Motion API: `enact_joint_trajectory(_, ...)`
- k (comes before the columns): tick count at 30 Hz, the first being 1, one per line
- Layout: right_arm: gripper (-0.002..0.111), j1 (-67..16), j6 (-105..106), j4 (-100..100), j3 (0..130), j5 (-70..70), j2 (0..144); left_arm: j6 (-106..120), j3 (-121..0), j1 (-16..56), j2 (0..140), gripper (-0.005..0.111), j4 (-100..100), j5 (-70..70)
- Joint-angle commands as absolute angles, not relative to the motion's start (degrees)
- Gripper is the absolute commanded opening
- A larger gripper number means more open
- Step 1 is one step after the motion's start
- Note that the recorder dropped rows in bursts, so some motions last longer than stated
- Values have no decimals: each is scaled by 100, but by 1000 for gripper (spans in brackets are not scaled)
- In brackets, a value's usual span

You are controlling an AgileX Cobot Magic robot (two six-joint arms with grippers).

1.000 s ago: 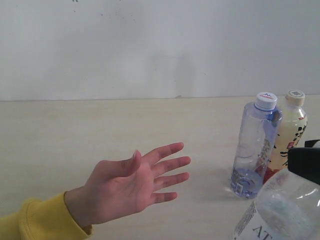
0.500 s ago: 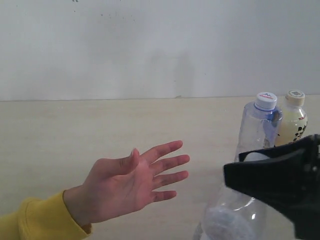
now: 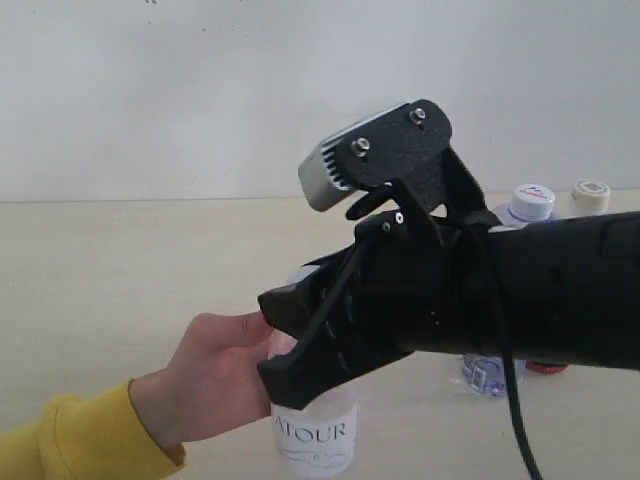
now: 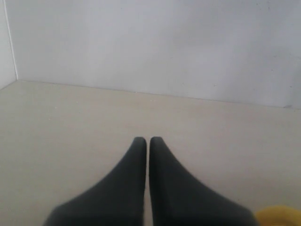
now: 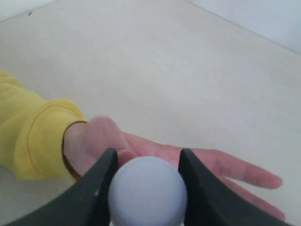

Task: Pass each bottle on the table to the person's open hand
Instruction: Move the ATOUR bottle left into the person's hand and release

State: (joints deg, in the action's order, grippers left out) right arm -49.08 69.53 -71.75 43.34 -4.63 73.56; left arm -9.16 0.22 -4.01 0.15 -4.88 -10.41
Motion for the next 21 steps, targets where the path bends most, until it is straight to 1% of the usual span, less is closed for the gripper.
enact_joint_trajectory(1, 0, -4909, 7054, -7140, 4590, 0, 7533, -923, 0, -416, 0, 4, -491, -1047)
enact_joint_trajectory(6, 0, -4899, 7066, -7140, 4698, 140, 7542, -923, 0, -416, 0, 4, -491, -1047)
enact_joint_trajectory(7, 1, -4899, 7066, -7140, 4704, 201, 7542, -923, 0, -416, 0, 4, -491, -1047)
enact_joint_trajectory(8, 4, -4899, 7066, -7140, 4704, 249, 7542, -923, 0, -416, 0, 4, -491, -1047)
enact_joint_trajectory(9, 11, -4899, 7066, -7140, 4704, 270, 7542, -923, 0, -416, 0, 4, -491, -1047)
enact_joint_trajectory(10, 20, -4899, 7066, -7140, 4704, 303, 7542, -923, 0, -416, 0, 4, -491, -1047)
enact_joint_trajectory(12, 45, -4899, 7032, -7140, 4704, 443, 7542, -923, 0, -416, 0, 4, -491, -1047)
enact_joint_trajectory(13, 62, -4899, 6974, -7140, 4704, 584, 7542, -923, 0, -416, 0, 4, -491, -1047)
enact_joint_trajectory(14, 74, -4899, 6907, -7151, 4704, 781, 7542, -923, 0, -416, 0, 4, -491, -1047)
enact_joint_trajectory(15, 80, -4899, 6834, -7151, 4704, 948, 7542, -923, 0, -416, 0, 4, -491, -1047)
enact_joint_trajectory(18, 79, -4899, 6805, -7140, 4704, 1388, 7474, -923, 0, -416, 0, 4, -491, -1047)
enact_joint_trajectory(21, 79, -4899, 6890, -7140, 4704, 1513, 7135, -923, 0, -416, 0, 4, -491, -1047)
